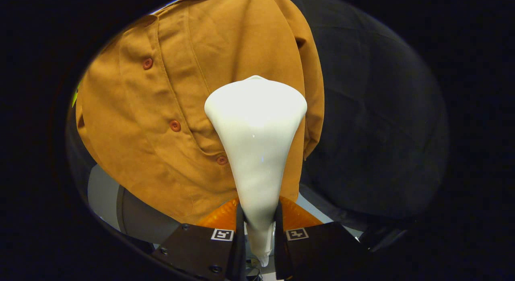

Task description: Iron the clothes twice with a garment steamer, once on the left side and once on the right side.

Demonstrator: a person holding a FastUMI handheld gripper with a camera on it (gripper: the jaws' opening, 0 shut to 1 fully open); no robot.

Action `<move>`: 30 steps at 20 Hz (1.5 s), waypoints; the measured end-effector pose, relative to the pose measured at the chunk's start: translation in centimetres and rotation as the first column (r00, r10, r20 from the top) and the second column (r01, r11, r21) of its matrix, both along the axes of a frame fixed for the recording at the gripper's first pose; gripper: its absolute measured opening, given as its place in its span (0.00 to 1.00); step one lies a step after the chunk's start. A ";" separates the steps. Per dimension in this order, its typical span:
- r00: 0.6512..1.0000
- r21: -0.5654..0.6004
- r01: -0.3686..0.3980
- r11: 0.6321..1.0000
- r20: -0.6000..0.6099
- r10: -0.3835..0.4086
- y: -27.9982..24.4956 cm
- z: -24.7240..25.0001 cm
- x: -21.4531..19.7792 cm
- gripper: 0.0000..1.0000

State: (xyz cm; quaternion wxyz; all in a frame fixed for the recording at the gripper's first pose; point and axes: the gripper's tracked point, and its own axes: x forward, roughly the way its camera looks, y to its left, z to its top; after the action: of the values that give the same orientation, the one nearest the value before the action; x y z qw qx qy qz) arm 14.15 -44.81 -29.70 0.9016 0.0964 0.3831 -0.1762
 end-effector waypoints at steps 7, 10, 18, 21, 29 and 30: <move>0.995 0.024 0.031 0.999 -0.091 -0.029 0.1 -3.1 -1.6 0.32; 0.991 0.026 0.048 0.998 -0.123 -0.045 0.2 -3.9 -2.2 0.32; 0.980 0.001 0.103 0.995 -0.172 -0.101 0.1 -3.7 -2.6 0.32; 0.983 -0.017 0.109 0.994 -0.147 -0.111 0.0 -2.9 -2.4 0.32; 0.997 -0.087 0.075 0.993 -0.030 -0.078 3.0 3.3 -1.8 0.32; 0.997 -0.097 0.068 0.993 -0.016 -0.070 3.5 4.1 -1.8 0.32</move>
State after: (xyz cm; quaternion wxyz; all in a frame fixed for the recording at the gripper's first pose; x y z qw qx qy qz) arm 12.38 -41.33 -25.56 0.8948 0.0641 0.3794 -0.2265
